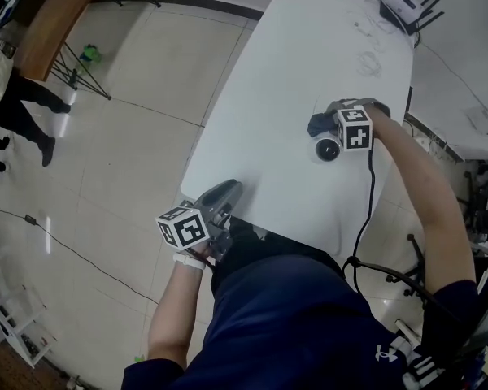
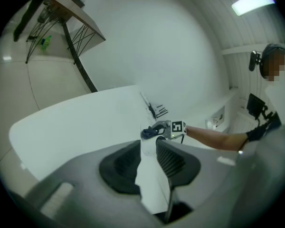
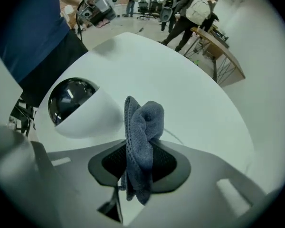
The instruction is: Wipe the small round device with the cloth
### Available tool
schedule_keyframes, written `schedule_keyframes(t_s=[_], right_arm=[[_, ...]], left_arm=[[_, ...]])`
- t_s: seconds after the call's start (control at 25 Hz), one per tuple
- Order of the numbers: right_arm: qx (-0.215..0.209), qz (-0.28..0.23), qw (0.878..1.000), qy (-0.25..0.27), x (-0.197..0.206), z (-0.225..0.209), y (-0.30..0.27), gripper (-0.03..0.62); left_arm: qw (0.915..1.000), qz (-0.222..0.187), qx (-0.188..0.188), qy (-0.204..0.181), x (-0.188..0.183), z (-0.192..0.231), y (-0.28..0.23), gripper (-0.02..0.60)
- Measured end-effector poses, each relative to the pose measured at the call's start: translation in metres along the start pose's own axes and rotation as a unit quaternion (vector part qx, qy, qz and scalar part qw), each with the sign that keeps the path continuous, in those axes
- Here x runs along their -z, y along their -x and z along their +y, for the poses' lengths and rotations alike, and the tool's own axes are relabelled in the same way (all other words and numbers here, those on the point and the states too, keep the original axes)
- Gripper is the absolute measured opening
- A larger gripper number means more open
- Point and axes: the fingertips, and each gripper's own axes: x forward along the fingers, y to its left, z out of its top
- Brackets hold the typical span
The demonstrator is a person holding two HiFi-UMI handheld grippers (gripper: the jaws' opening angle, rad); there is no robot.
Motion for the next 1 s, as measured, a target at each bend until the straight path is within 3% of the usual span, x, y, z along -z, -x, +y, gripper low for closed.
schedule_keyframes(t_s=[0.12, 0.2, 0.28, 0.36, 0.44, 0.48, 0.56, 0.64, 0.68, 0.76, 0.84, 0.88, 1.0], right_arm=[[-0.001, -0.009, 0.997, -0.071, 0.013, 0.016, 0.004, 0.117], [0.000, -0.014, 0.988, -0.153, 0.021, 0.030, 0.007, 0.118], [-0.001, -0.021, 0.967, -0.254, 0.030, 0.047, 0.007, 0.118], [-0.012, -0.034, 0.934, -0.357, 0.037, 0.074, 0.003, 0.118], [-0.036, -0.060, 0.888, -0.454, 0.036, 0.107, -0.001, 0.118], [-0.050, -0.081, 0.857, -0.506, 0.030, 0.121, -0.002, 0.118], [-0.082, -0.138, 0.781, -0.604, 0.007, 0.142, -0.001, 0.118], [-0.120, -0.193, 0.708, -0.669, -0.022, 0.154, 0.000, 0.117], [-0.138, -0.214, 0.680, -0.688, -0.038, 0.157, 0.000, 0.117], [-0.166, -0.244, 0.644, -0.706, -0.070, 0.158, -0.001, 0.118], [-0.171, -0.271, 0.634, -0.703, -0.099, 0.149, 0.000, 0.118], [-0.163, -0.285, 0.639, -0.696, -0.111, 0.141, 0.002, 0.118], [-0.113, -0.322, 0.669, -0.660, -0.133, 0.117, 0.016, 0.120]], left_arm=[[0.9999, 0.010, 0.004, -0.008, -0.008, 0.001, 0.000, 0.100], [0.9995, 0.025, 0.013, -0.014, -0.010, -0.001, -0.008, 0.100], [0.9986, 0.043, 0.026, -0.020, -0.010, -0.008, -0.021, 0.100], [0.9970, 0.062, 0.040, -0.024, -0.009, -0.016, -0.038, 0.100], [0.9950, 0.081, 0.052, -0.028, -0.006, -0.025, -0.057, 0.100], [0.9939, 0.090, 0.057, -0.031, -0.005, -0.028, -0.066, 0.100], [0.9918, 0.105, 0.063, -0.036, -0.003, -0.034, -0.082, 0.100], [0.9906, 0.112, 0.068, -0.039, -0.002, -0.040, -0.093, 0.100], [0.9901, 0.114, 0.071, -0.039, -0.001, -0.043, -0.096, 0.097], [0.9895, 0.118, 0.074, -0.039, -0.001, -0.046, -0.098, 0.097], [0.9899, 0.117, 0.070, -0.038, -0.004, -0.045, -0.094, 0.095], [0.9905, 0.115, 0.065, -0.039, -0.005, -0.042, -0.091, 0.095], [0.9924, 0.105, 0.052, -0.038, -0.011, -0.033, -0.081, 0.094]])
